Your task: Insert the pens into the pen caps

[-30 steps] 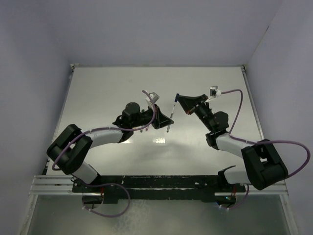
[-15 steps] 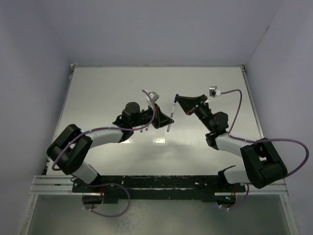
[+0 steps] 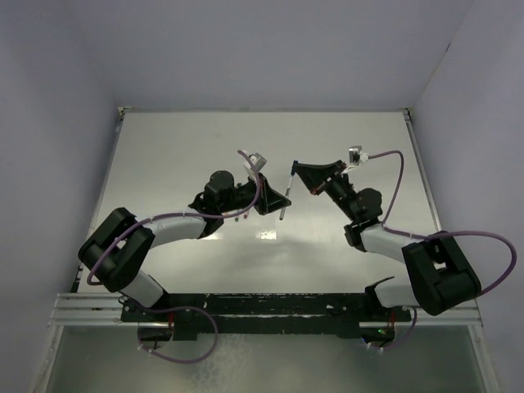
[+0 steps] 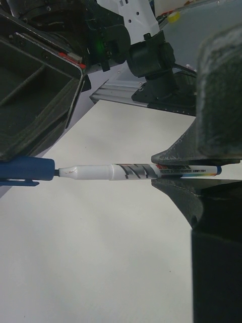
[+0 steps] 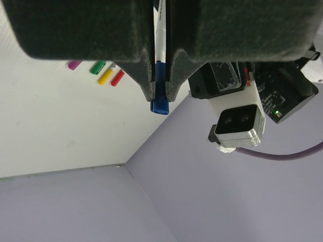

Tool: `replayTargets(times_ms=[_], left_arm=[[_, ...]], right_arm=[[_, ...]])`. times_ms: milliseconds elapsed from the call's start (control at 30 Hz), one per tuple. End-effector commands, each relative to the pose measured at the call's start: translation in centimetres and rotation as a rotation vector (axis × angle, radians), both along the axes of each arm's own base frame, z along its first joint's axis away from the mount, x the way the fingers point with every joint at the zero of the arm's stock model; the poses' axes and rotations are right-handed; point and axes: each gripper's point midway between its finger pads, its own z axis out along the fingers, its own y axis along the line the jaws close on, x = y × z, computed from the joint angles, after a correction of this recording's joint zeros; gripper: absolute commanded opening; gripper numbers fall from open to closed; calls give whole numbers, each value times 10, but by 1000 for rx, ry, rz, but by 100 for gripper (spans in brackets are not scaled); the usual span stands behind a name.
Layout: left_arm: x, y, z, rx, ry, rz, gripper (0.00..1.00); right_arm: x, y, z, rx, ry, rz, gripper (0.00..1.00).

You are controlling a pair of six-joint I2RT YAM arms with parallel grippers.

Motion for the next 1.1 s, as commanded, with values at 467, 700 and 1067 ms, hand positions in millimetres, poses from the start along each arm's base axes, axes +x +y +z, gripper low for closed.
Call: replayTargets(times_ms=[467,700,1067], left_arm=[[11,-1,59,-109,-140,27,0],[21,4,82,-171,-172,68,0],[54,29,136,-218,-313,237,0]], right_arm=[[-15,15,-9,-24,-20,103,0],[-24,34,-24,-50,8,224,0],[-30,58,-65,-152,123,311,0]])
